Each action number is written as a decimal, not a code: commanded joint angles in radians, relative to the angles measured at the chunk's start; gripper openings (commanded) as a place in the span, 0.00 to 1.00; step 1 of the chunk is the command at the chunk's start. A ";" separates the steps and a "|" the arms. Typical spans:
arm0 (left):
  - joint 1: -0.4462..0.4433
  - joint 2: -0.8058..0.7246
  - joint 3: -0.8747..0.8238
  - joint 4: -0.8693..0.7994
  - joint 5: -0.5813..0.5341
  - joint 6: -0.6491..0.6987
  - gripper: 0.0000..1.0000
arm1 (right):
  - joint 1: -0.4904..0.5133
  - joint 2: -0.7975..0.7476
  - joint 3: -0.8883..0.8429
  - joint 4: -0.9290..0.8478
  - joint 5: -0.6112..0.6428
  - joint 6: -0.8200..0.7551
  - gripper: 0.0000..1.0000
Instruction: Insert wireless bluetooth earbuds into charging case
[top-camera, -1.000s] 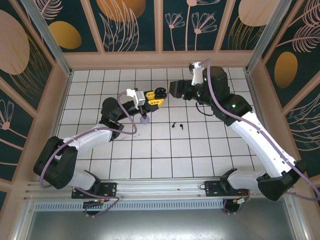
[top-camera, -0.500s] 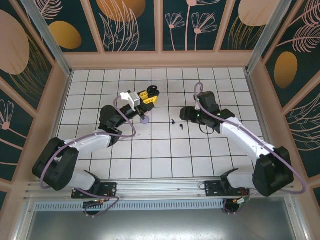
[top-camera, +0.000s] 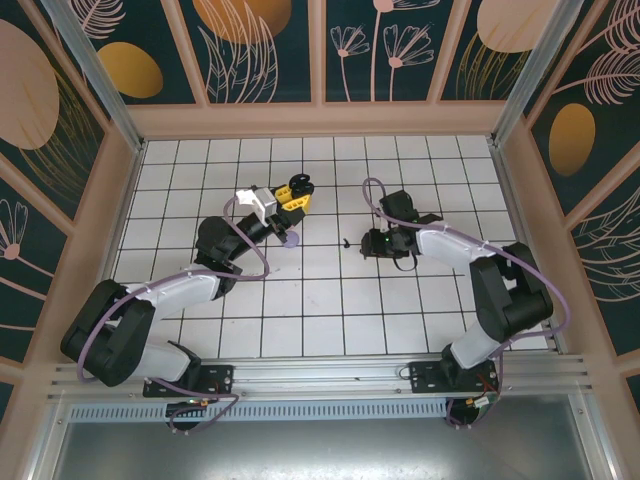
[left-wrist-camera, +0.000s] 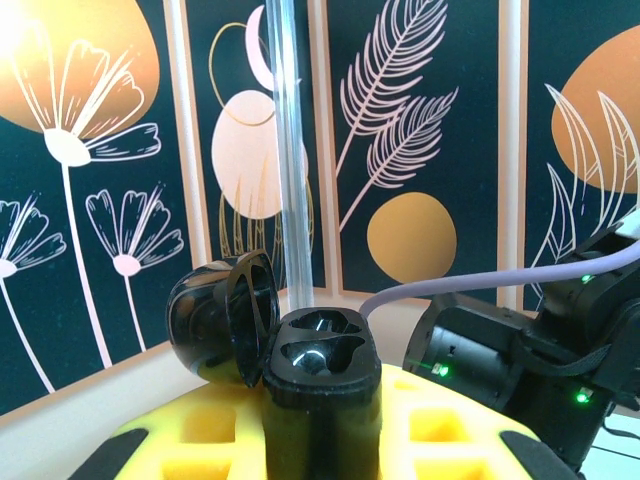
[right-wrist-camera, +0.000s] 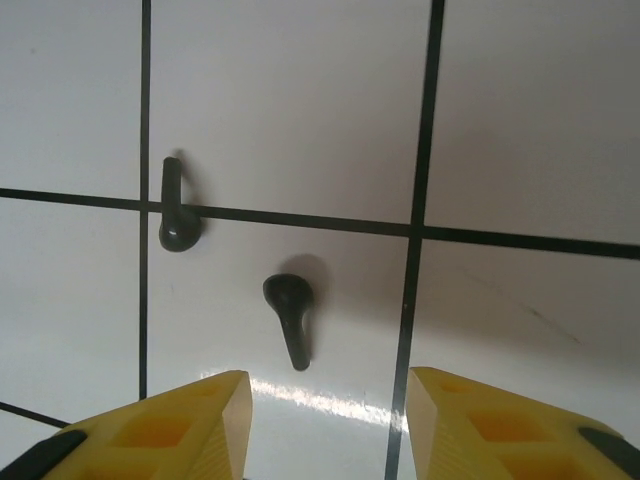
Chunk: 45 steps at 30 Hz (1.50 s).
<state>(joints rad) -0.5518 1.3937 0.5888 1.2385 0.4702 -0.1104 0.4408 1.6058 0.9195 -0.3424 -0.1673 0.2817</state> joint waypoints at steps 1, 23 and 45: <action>-0.002 -0.015 0.003 0.049 0.012 0.001 0.00 | 0.000 0.025 0.044 0.009 -0.032 -0.045 0.44; -0.002 0.005 0.025 0.039 0.026 0.009 0.00 | 0.066 0.182 0.134 -0.019 0.044 -0.079 0.38; -0.002 0.000 0.028 0.017 0.029 0.014 0.00 | 0.101 0.249 0.142 -0.029 0.142 -0.064 0.25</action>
<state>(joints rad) -0.5518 1.3960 0.5892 1.2373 0.4889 -0.1093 0.5331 1.8061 1.0504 -0.3656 -0.0422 0.2150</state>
